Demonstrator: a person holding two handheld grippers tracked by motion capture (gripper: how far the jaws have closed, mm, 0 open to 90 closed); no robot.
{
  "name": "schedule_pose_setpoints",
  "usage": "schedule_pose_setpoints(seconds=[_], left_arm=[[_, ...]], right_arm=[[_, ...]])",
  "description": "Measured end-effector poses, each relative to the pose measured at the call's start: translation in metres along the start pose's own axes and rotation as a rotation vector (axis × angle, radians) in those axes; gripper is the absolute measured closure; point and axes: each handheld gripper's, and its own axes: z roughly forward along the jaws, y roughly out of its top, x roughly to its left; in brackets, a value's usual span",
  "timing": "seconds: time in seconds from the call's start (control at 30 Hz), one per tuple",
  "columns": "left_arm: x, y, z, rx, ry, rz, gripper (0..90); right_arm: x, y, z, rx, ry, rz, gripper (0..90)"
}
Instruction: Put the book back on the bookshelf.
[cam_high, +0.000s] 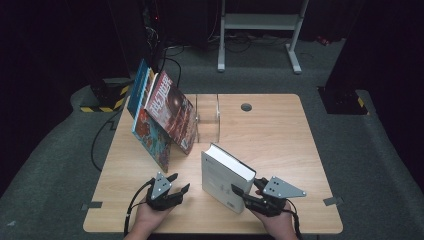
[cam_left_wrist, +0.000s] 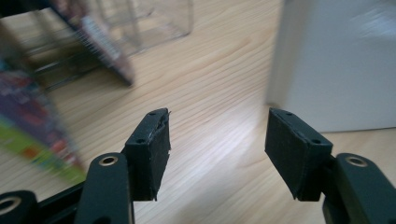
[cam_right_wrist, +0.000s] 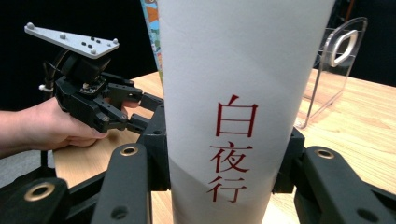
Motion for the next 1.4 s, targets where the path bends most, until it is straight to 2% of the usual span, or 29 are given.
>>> schedule_pose_setpoints(seconds=[0.1,0.17,0.27,0.47,0.6,0.77,1.13,1.2,1.23,1.33,1.4], left_arm=[[0.008,-0.002,-0.002,0.010,0.028,-0.015,39.9],[0.012,-0.004,-0.003,0.022,0.050,-0.011,40.3],[0.017,-0.006,-0.004,0.027,0.057,-0.046,40.7],[0.022,-0.008,-0.008,0.043,0.086,-0.037,40.1],[0.029,-0.013,-0.012,0.089,0.108,-0.022,40.1],[0.041,-0.017,-0.021,0.101,0.143,-0.041,39.8],[0.070,-0.027,-0.028,0.162,0.246,-0.101,38.7],[0.075,-0.029,-0.028,0.182,0.252,-0.130,38.2],[0.076,-0.029,-0.027,0.176,0.250,-0.144,37.9],[0.076,-0.029,-0.027,0.180,0.257,-0.137,37.4],[0.076,-0.029,-0.027,0.179,0.258,-0.148,36.6]], right_arm=[[0.002,0.000,0.000,-0.006,-0.012,-0.002,53.9],[0.003,0.000,0.001,-0.004,-0.023,-0.001,54.0],[0.003,0.000,0.002,-0.007,-0.055,0.002,54.1],[0.002,0.001,0.001,-0.012,-0.119,-0.002,54.1],[0.000,0.001,-0.001,-0.014,-0.170,0.005,54.1],[-0.005,0.000,-0.004,-0.017,-0.213,0.021,54.0],[-0.013,0.000,-0.005,-0.024,-0.268,0.036,53.7],[-0.014,-0.001,-0.004,-0.025,-0.266,0.037,53.4],[-0.014,-0.001,-0.005,-0.024,-0.265,0.040,53.2],[-0.013,0.000,-0.005,-0.020,-0.267,0.048,52.5],[-0.012,0.001,-0.005,-0.011,-0.267,0.056,51.9]])
